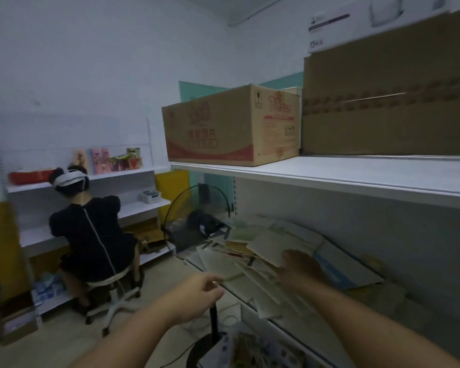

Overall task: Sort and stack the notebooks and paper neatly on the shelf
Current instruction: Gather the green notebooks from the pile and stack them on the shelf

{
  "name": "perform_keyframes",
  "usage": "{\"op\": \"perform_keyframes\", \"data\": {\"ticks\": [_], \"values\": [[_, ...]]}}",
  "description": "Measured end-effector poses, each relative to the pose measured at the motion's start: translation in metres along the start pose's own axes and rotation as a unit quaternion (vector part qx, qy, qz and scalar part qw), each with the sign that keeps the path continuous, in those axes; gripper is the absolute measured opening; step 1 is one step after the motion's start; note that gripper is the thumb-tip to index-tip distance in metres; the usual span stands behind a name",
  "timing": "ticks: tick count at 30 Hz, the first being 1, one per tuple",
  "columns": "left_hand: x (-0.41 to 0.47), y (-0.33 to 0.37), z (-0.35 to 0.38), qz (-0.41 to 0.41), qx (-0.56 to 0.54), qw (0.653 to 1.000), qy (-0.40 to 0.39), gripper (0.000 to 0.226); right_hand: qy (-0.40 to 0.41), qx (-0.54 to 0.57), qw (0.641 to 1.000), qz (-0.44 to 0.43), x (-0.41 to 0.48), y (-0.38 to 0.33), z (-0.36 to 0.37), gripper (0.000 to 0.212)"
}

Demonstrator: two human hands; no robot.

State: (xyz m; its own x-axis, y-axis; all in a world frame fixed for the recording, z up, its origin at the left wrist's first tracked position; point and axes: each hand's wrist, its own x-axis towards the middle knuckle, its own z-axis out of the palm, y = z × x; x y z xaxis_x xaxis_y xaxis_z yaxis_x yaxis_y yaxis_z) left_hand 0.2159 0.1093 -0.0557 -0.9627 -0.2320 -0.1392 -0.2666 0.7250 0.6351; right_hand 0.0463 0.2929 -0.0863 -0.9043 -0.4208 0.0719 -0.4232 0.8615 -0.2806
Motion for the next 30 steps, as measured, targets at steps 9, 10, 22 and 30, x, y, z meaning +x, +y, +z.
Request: {"op": "perform_keyframes", "data": {"ticks": [9,10,22,30], "values": [[0.077,-0.001,-0.01,-0.015,-0.464,0.881,-0.093,0.04,0.215,0.152,0.965,-0.003,-0.005,0.017,-0.007,0.035],[0.087,0.002,-0.012,-0.019,-0.5,0.857,-0.121,0.045,0.237,0.172,0.956,-0.023,-0.003,0.017,-0.008,0.035],[0.16,-0.007,-0.075,-0.013,-0.601,0.797,-0.06,0.034,0.209,0.079,0.888,-0.402,0.056,-0.03,-0.012,0.042],[0.198,-0.053,-0.107,-0.103,-0.546,0.829,0.061,0.035,-0.026,-0.024,0.986,-0.165,0.098,-0.051,-0.003,0.087]]}}
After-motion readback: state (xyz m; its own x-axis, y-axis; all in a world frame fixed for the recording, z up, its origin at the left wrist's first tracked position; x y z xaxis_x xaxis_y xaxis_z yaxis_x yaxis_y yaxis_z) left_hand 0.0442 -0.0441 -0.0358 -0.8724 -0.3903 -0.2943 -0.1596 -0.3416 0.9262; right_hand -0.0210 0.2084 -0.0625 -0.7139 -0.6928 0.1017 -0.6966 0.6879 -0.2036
